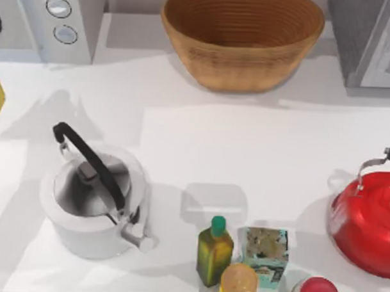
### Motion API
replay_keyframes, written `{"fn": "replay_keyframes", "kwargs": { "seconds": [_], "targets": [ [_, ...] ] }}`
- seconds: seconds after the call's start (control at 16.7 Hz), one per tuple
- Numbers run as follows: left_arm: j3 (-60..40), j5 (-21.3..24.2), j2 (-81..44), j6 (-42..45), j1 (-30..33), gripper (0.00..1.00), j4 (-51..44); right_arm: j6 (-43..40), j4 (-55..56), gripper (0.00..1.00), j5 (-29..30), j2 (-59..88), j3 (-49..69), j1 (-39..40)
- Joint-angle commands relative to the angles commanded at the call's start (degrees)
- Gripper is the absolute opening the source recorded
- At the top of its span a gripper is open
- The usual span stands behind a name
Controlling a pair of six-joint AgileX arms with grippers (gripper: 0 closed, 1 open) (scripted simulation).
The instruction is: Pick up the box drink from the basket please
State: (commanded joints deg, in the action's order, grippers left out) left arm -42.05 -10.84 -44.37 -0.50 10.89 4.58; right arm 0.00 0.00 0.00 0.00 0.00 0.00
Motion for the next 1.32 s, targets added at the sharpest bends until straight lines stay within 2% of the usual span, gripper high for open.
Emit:
{"fn": "replay_keyframes", "kwargs": {
  "seconds": [0.3,0.6,1.02,1.32],
  "targets": [
    [23.81,6.38,25.15,0.15,-6.22,0.00,-2.50,0.00,0.00,1.00,0.00,0.00,0.00,0.00],
    [38.85,10.11,41.00,0.41,-10.04,0.00,-4.19,0.00,0.00,1.00,0.00,0.00,0.00,0.00],
    [42.05,10.84,44.37,0.50,-10.90,0.00,-4.58,0.00,0.00,1.00,0.00,0.00,0.00,0.00],
    [41.72,9.89,40.34,0.69,-11.40,0.00,-1.61,0.00,0.00,1.00,0.00,0.00,0.00,0.00]
  ]
}}
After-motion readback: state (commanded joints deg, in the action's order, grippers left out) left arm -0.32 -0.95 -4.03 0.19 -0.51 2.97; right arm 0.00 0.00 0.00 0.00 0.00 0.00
